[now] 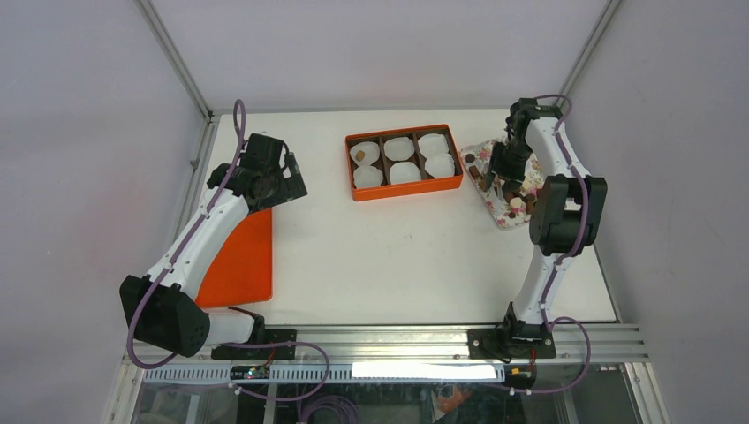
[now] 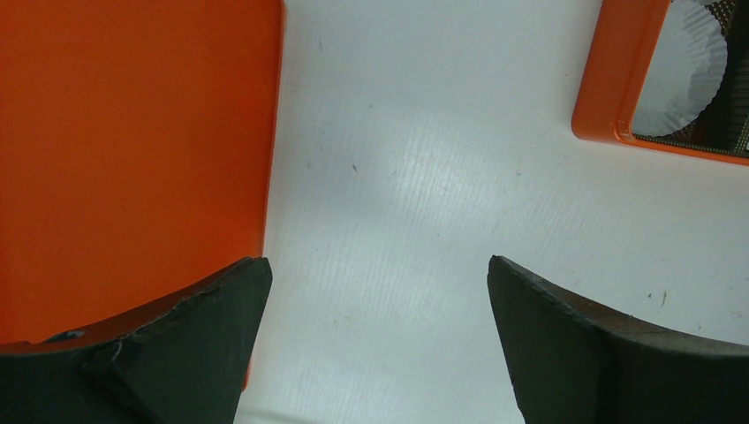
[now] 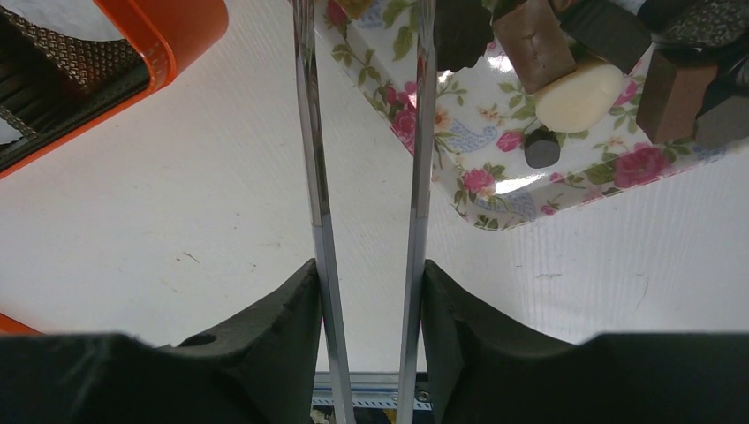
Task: Pack the chocolate
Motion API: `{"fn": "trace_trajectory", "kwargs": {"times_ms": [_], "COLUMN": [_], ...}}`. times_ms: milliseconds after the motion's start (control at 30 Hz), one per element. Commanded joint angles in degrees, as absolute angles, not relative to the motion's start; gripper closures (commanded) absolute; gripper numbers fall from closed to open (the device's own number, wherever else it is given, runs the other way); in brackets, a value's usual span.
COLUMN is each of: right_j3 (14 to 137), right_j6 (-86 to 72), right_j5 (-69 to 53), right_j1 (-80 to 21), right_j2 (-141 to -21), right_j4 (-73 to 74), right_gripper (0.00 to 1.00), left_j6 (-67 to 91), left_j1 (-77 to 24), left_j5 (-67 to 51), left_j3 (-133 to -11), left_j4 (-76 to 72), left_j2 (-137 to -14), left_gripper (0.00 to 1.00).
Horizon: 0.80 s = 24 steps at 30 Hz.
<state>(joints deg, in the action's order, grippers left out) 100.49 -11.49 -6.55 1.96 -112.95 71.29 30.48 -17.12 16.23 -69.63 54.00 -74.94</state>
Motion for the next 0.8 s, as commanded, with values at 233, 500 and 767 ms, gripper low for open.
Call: {"fn": "trace_trajectory", "kwargs": {"times_ms": [233, 500, 767], "right_j3": [108.2, 111.8, 114.3], "right_j6": [-8.8, -8.1, -6.2], "right_j5": [-3.1, -2.4, -4.3], "right_j1": [2.0, 2.1, 2.1], "right_j2": [-117.6, -120.8, -122.7], "right_j4": [73.6, 74.7, 75.4], "right_gripper": [0.56, 0.55, 0.52], "left_j6": [30.6, 30.6, 30.5], "left_j1": [-16.5, -16.5, -16.5], "left_j5": [16.3, 16.4, 16.4], "left_j3": [-71.3, -71.3, -71.7], "left_j4": [52.1, 52.1, 52.2], "left_j2": [-74.4, -74.3, -75.0], "left_gripper": [0.01, 0.01, 0.01]}}
